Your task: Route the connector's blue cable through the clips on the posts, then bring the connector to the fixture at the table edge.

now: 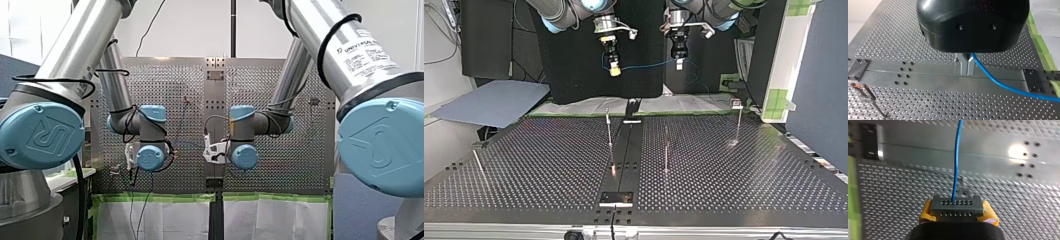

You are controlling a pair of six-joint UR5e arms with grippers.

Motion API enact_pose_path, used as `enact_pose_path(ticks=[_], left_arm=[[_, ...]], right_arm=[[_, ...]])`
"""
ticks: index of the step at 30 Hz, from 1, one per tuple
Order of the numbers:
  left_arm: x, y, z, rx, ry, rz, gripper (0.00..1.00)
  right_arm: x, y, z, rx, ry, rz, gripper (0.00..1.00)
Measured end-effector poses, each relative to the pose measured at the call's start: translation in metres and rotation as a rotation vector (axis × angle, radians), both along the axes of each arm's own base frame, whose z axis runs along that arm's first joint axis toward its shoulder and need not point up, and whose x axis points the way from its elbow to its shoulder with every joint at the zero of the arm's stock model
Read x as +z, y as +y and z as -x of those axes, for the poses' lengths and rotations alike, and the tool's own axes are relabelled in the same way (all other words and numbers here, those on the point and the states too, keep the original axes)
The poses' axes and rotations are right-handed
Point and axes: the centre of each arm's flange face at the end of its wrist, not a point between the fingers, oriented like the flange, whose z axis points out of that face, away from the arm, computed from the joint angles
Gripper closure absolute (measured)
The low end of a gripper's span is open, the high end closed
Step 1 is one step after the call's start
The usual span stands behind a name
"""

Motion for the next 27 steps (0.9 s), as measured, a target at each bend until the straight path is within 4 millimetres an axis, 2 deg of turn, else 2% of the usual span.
enact_pose_path(ticks=[9, 16, 27], left_arm=[[0.0, 0.0, 0.0, 0.0, 0.001, -0.001, 1.0], [-0.003, 0.0, 0.004, 0.0, 0.004, 0.003, 1.0], [-0.033, -0.007, 0.028, -0.011, 0.06, -0.008, 1.0]], right_arm=[[-0.038, 0.013, 0.005, 0.013, 0.064, -0.059, 1.0], [-0.042, 0.014, 0.005, 0.013, 0.07, -0.065, 1.0], [-0.042, 0.014, 0.005, 0.013, 0.07, -0.065, 1.0]])
